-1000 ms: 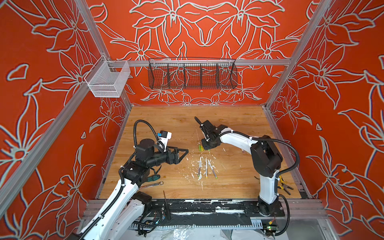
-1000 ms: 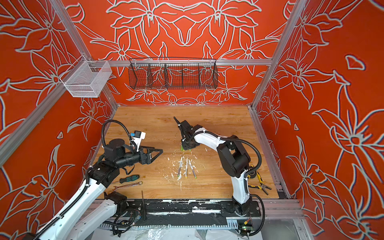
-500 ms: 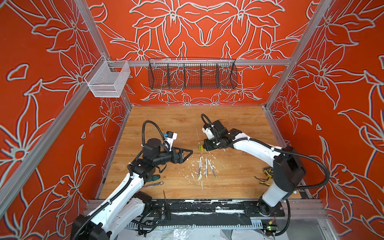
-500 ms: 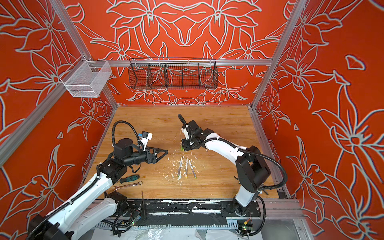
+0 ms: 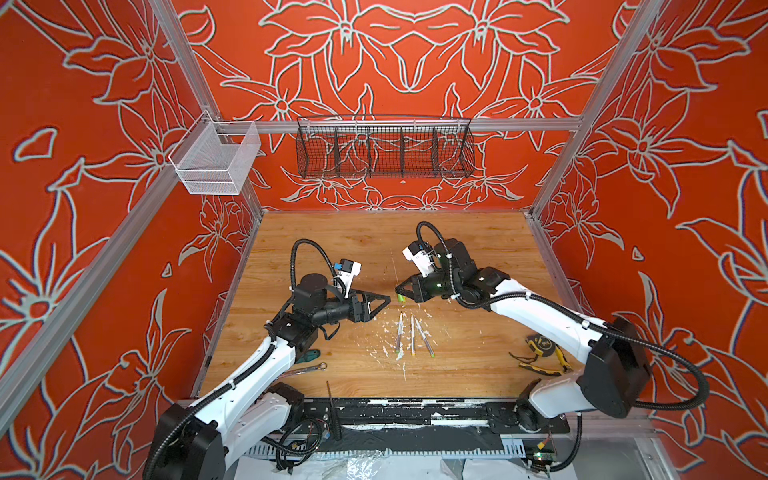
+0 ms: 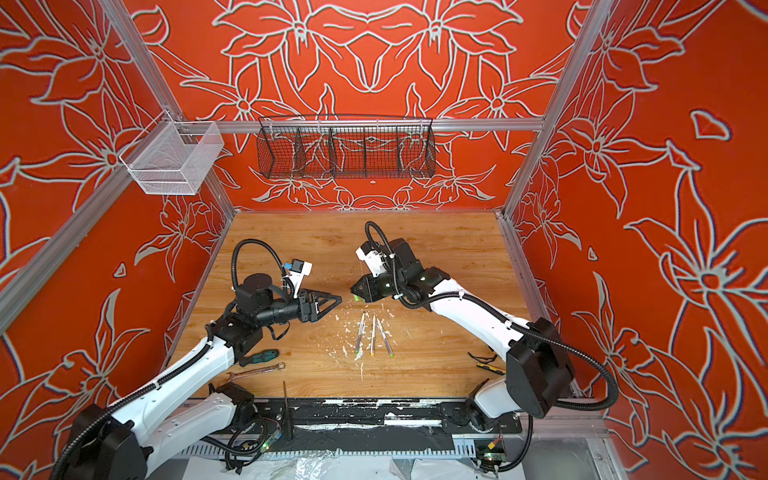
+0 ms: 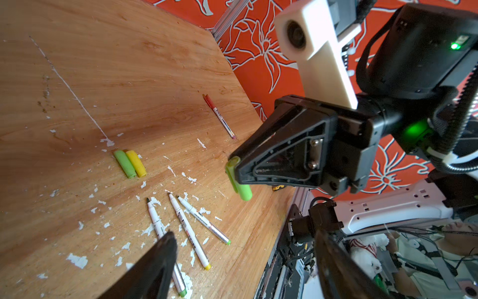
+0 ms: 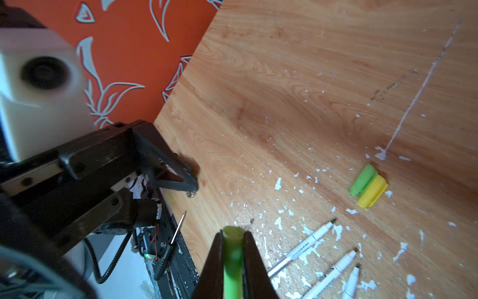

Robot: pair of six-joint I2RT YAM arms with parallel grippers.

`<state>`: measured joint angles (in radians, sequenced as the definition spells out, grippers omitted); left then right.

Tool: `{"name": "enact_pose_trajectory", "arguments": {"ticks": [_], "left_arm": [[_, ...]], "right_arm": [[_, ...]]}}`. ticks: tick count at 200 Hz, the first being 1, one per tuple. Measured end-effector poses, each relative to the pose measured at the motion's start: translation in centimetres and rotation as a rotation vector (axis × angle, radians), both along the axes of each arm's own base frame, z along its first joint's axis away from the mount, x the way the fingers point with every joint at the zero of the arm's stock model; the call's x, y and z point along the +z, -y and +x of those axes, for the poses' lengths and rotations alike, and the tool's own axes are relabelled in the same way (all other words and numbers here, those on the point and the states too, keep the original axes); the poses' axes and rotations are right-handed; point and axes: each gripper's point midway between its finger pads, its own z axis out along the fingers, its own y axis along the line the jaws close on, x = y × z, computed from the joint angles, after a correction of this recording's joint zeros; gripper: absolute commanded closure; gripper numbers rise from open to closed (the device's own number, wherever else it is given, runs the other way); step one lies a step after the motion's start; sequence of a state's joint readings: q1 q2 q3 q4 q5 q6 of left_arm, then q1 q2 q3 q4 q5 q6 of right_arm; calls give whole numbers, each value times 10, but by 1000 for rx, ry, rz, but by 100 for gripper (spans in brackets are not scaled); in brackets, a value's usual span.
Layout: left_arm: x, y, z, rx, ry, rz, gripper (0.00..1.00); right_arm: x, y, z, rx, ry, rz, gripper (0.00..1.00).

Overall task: Insert the pens into the pen caps
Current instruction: 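Lift the green cap and carry it toward the open left gripper, then close the left gripper on the green cap held by the right gripper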

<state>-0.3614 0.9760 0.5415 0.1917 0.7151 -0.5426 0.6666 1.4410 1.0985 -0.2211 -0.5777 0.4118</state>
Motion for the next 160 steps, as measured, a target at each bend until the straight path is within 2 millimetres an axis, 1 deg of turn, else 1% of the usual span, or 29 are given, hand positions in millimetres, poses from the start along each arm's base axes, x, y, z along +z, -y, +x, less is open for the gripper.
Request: {"name": "enact_pose_trajectory", "arguments": {"ticks": [14,25,50,85,160], "left_arm": [[2,3,1,-14,1,-16,44],[2,5,1,-28,4,-24,48],[5,9,1,-57,8,-48,53],[14,13,-3,-93,38,-81,59],[20,16,-8,-129,59,-107,72]], "right_arm": [[7,-3,-5,20,4,45,88],[10,-5,-8,33,4,75,88],[15,-8,-14,53,0,135,88],[25,-13,-16,68,2,208,88],[46,-21,-20,96,-13,326,88]]}}
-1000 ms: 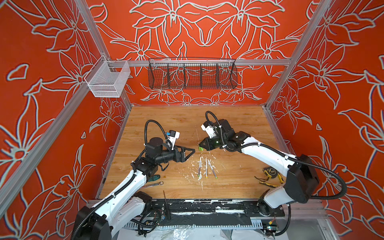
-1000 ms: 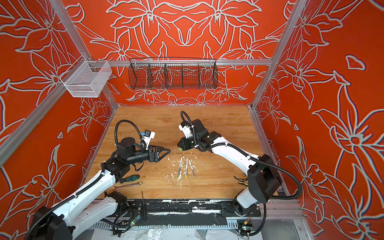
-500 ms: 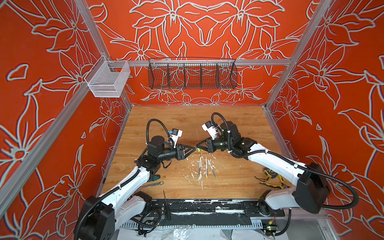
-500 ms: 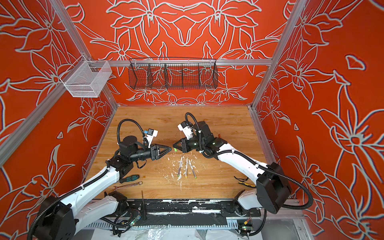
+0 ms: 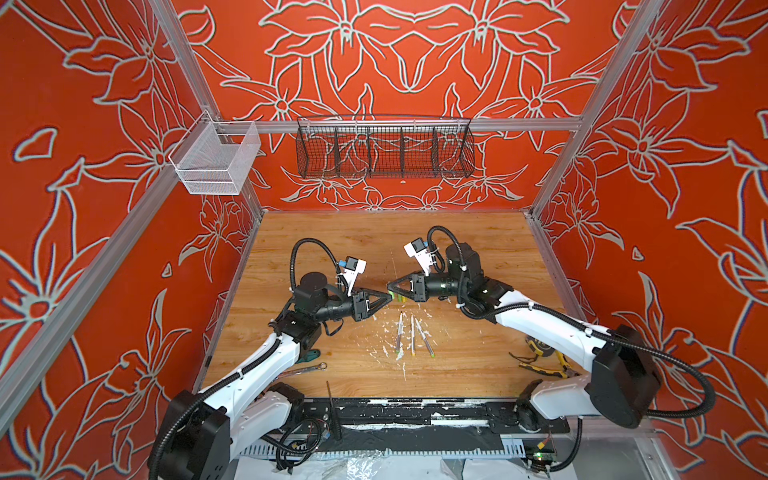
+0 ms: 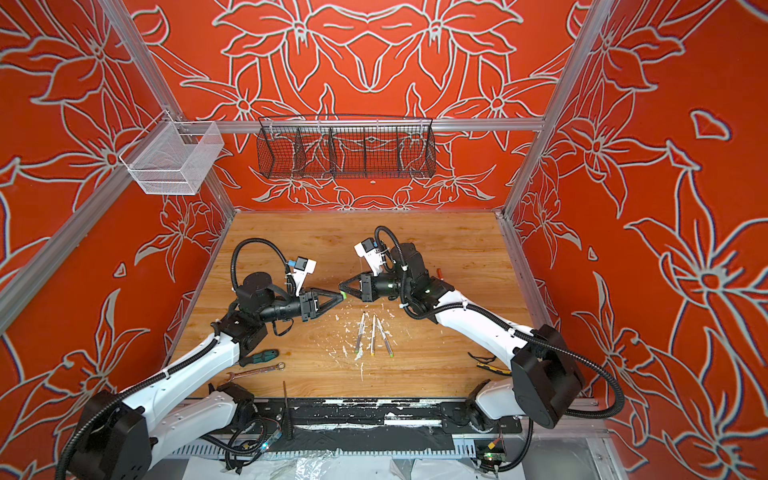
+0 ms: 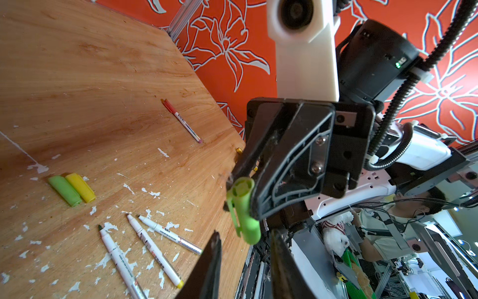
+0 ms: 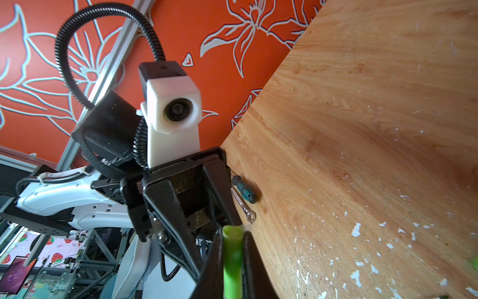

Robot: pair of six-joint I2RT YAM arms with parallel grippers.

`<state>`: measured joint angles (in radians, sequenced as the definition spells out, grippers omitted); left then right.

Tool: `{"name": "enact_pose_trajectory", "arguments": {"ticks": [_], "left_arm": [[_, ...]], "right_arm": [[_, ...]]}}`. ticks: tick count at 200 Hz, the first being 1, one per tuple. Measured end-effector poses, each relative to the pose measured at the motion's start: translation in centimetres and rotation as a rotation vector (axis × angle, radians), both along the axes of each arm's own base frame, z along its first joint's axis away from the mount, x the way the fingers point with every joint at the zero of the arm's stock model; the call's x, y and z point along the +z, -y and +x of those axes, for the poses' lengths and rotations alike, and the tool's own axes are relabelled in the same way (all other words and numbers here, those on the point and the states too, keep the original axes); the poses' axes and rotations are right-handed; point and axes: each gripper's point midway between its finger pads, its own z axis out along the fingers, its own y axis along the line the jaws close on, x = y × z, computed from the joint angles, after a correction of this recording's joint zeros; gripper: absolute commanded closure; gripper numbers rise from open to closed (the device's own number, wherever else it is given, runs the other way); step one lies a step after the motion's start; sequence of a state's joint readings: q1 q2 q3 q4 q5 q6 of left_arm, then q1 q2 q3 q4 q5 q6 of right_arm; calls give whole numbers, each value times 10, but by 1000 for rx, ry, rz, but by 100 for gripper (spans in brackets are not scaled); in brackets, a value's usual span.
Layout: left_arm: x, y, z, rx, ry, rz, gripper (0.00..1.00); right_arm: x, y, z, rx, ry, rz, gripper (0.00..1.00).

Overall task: Insert the pens into the pen caps
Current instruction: 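Close the left gripper on the green cap held by the right gripper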

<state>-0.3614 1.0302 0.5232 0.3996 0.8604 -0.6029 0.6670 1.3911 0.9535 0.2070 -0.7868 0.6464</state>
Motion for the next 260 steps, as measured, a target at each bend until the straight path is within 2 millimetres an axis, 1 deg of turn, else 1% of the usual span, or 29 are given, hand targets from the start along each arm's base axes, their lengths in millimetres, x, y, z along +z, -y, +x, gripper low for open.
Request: {"name": "enact_pose_trajectory", "arguments": {"ticks": [32,61,89,112,132,168,187,220,236,260], "left_arm": [[3,0,-1,-1,12,-5,74],[11,0,-3,-12,38,-20,76],[17,2,-8,-40,59,-45,83],[18,1,-13,-53,57,-60,91],[23,0,-17,-50,61,-75,95],[28,-1,-19,-50,77,-84,98],[28,-1,-19,-51,77,-84,98],[30,0,-22,-72,91,-87,98],[30,1,-23,-82,92,-89,99],[28,1,-23,-82,87,-87,99]], "right_arm": [[3,-2,-3,15,-7,18,88],[8,-5,-11,56,-5,37,88],[14,-8,-17,92,-2,70,88],[16,-8,-20,115,1,89,88],[20,-10,-23,135,14,108,88],[26,-10,-26,159,30,128,87],[26,-10,-26,161,29,130,81],[24,-12,-27,159,2,124,66],[21,-11,-26,150,-10,115,62],[18,-11,-24,138,-13,94,61]]}}
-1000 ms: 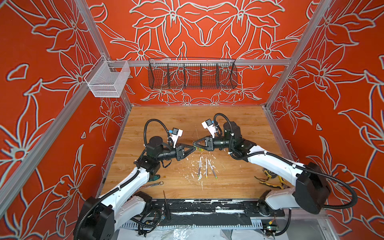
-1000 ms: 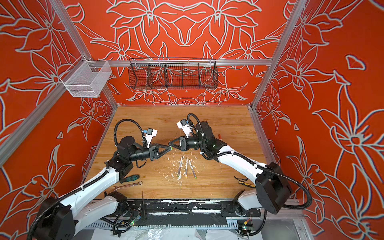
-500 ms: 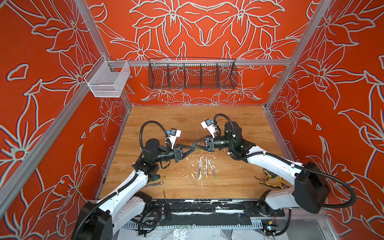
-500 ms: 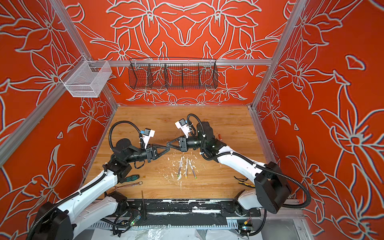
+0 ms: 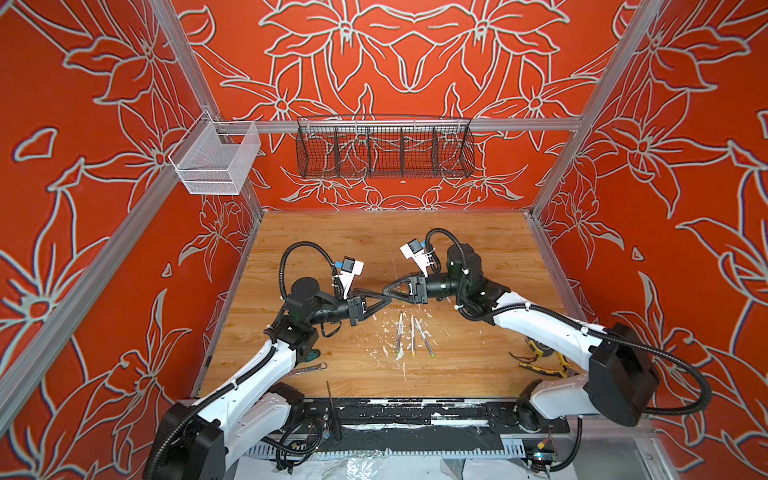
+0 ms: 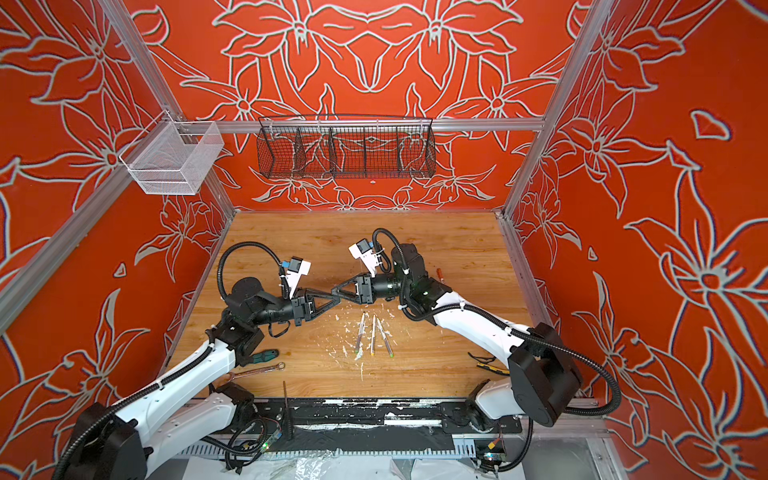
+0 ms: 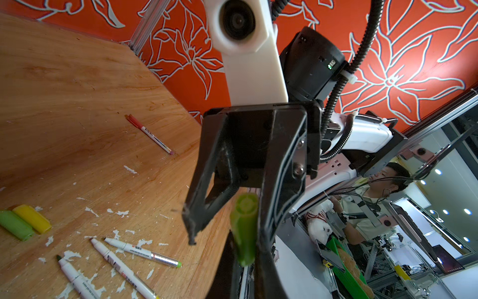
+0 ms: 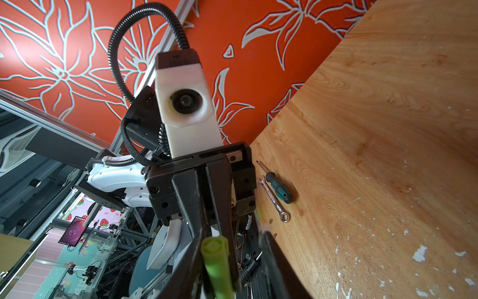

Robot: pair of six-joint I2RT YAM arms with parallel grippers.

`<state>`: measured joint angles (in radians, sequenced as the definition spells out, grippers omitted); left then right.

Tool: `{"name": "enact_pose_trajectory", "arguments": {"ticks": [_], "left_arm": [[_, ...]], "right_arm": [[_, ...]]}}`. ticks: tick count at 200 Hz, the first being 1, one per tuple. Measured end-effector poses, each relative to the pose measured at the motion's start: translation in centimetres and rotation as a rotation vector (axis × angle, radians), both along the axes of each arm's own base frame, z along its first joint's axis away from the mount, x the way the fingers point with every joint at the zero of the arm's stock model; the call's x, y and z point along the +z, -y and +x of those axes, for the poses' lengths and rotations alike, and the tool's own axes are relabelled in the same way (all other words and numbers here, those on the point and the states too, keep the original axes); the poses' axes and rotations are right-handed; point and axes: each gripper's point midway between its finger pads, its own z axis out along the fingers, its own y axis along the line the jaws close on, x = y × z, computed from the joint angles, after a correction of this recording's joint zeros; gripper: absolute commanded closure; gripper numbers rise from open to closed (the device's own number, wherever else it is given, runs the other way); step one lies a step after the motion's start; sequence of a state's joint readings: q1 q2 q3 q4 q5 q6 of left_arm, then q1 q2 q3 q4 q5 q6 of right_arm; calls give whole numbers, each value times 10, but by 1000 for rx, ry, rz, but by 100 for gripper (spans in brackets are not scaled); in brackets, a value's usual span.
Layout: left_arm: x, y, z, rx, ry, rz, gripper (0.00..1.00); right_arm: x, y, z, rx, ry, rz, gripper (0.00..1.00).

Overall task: Insert the pens into the pen caps
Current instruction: 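Close the left gripper on the green cap held by the right gripper, then open the right gripper off the green cap and move it over the markers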

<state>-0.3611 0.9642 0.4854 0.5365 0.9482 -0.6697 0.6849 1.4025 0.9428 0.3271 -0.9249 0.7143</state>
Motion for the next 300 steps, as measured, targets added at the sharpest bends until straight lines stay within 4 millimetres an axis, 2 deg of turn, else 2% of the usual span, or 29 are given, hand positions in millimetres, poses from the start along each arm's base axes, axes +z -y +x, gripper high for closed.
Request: {"name": "enact_pose_trajectory", "arguments": {"ticks": [91,194,250,281,300], "left_arm": [[-1,1,-1,-4,9,4,99],[-4,1,-1,-2,2,13,99],[-6,1,-1,-1,-6,17,99],[-6,1,0,2,-8,17,95],[-7,1,0,5,-9,18,87]], "right_arm": [[4,0,5,-18,24,-43,62],[8,0,5,-14,35,-48,77],[8,0,5,-12,38,-48,90],[8,0,5,-11,39,-48,95],[8,0,5,-11,38,-48,95]]}}
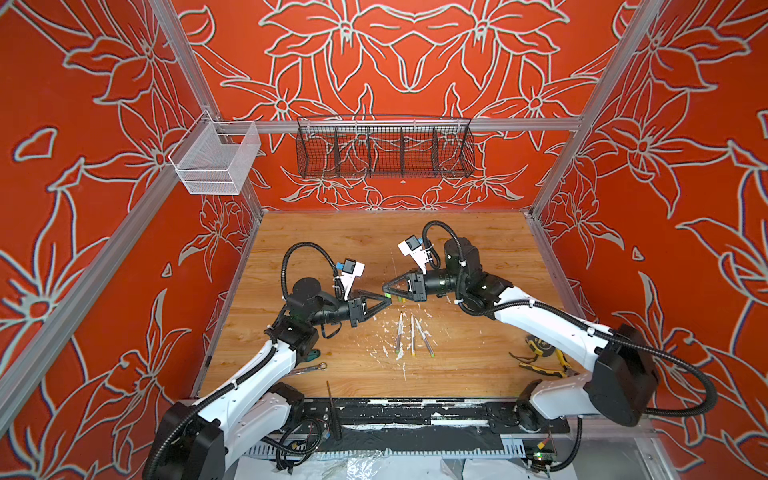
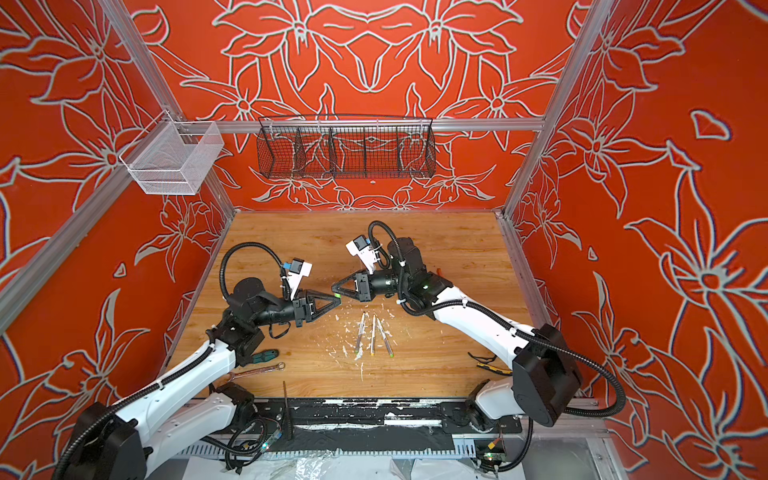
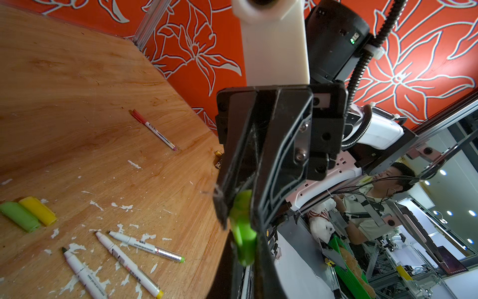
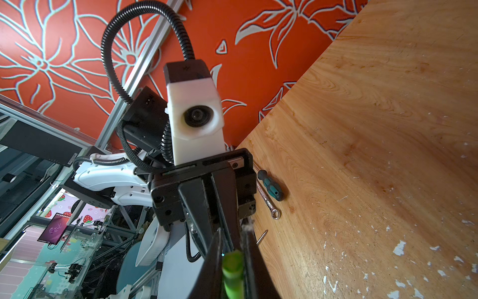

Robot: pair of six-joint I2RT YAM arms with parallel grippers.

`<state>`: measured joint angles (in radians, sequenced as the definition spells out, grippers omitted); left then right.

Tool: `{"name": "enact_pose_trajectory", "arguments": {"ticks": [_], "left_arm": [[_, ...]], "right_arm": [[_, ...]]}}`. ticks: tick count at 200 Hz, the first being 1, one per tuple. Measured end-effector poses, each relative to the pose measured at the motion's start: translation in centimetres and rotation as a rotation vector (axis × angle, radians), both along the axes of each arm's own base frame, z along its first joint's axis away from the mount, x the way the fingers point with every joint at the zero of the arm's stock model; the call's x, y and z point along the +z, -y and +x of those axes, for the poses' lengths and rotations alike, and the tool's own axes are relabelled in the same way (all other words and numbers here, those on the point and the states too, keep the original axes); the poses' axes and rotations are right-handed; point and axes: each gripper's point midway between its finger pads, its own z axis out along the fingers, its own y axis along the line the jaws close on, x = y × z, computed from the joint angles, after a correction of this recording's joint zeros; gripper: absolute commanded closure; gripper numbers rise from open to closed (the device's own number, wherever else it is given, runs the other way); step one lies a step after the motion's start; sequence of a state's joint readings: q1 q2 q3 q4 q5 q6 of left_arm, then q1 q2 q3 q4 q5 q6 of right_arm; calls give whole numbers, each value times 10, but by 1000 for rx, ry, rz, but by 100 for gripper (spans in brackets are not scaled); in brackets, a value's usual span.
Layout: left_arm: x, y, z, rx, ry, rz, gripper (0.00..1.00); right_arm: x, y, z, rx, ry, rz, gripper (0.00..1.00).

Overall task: Insert the pens into the pen caps
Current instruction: 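Open the right gripper off the green cap and move it over the markers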

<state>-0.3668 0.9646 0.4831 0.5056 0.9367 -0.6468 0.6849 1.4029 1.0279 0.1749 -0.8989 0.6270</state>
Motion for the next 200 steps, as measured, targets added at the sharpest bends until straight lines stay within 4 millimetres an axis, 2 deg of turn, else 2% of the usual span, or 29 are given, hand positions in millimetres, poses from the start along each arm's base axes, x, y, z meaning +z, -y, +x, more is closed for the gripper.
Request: {"name": "enact_pose_trajectory", "arguments": {"ticks": [43,107,141,200], "left_arm": [[-1,0,0,2,17,8,66],[-4,-1,3,17,15,17,54],[-4,-1,3,17,16,20,55],[-1,2,-3,-17,35,13,73]], "right_arm": [[0,0,0,1,-4,-2,96],[1,0,-9,47,-14,7,96],[3,-1,-16,86,-19,17,95],[3,-1,-20,110,-8,20,95]]}}
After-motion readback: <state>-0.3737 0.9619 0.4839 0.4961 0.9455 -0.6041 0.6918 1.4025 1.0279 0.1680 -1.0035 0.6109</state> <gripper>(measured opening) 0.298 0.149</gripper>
